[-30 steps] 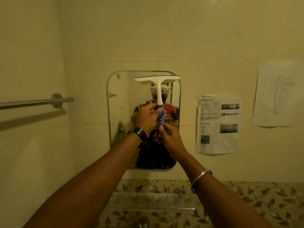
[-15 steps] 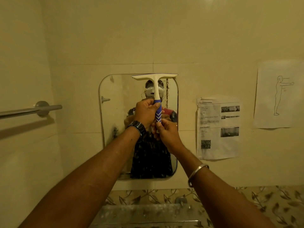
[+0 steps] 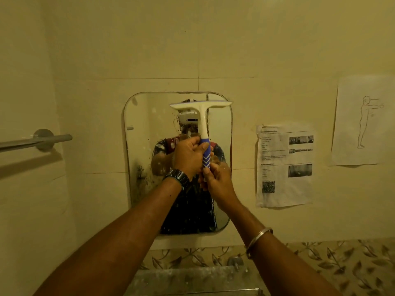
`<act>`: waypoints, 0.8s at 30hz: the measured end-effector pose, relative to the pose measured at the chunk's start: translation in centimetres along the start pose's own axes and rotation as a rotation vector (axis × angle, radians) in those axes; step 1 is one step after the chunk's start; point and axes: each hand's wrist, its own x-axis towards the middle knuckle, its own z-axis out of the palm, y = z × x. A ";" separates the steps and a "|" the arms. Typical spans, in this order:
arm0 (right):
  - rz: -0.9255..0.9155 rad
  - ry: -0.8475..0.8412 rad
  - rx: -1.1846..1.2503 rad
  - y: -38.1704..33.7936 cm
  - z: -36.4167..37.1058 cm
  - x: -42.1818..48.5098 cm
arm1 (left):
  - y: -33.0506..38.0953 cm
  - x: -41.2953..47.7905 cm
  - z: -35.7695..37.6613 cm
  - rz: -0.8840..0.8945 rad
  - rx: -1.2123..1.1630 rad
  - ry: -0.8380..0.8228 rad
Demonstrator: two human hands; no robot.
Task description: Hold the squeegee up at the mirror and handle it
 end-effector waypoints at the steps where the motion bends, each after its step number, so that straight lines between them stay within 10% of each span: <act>1: -0.030 0.012 -0.006 -0.7 -0.1 0.7 | 0.8 0.6 0.0 0.030 -0.004 0.005; 24: -0.023 0.031 0.044 -1.6 0.3 2.0 | 1.8 2.2 -0.5 0.078 0.075 0.037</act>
